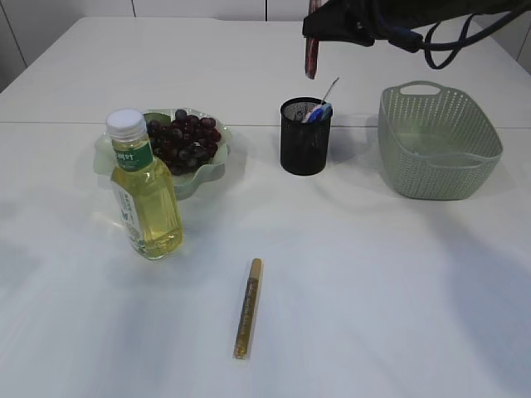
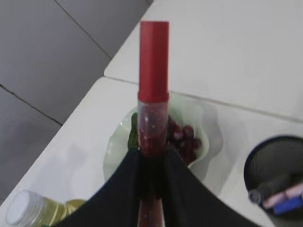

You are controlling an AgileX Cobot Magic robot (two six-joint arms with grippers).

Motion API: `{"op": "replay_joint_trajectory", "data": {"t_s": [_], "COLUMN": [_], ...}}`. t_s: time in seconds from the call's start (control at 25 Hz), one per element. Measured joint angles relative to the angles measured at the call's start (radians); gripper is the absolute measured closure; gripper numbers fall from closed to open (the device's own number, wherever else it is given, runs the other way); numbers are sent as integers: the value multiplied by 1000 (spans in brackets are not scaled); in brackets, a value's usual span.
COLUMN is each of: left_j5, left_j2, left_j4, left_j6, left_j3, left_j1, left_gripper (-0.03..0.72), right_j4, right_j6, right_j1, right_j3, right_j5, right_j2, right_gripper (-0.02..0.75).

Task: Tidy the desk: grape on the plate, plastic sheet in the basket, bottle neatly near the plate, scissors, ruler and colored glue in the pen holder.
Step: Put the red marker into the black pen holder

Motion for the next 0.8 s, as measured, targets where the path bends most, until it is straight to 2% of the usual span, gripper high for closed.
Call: {"op": "replay_joint_trajectory", "data": {"t_s": [0.24, 0.36, 0.6, 0.8], "left_j5": [0, 0, 1, 1], "left_j2": [0, 0, 0, 0], "left_j4": [0, 0, 7, 7], "left_j6": [0, 0, 0, 0], "left_j3": [0, 0, 0, 0], "left_j1": [0, 0, 0, 0], "left_gripper": [273, 273, 273, 273], "right_j4": [377, 514, 562, 568], "right_j6": [-502, -728, -985, -1102], "right_j1": [0, 0, 0, 0], "right_j3": [0, -2, -31, -83], "right_j5": [-74, -94, -140, -144], "right_j2": [69, 118, 200, 263], "right_gripper": [619, 619, 619, 619]}}
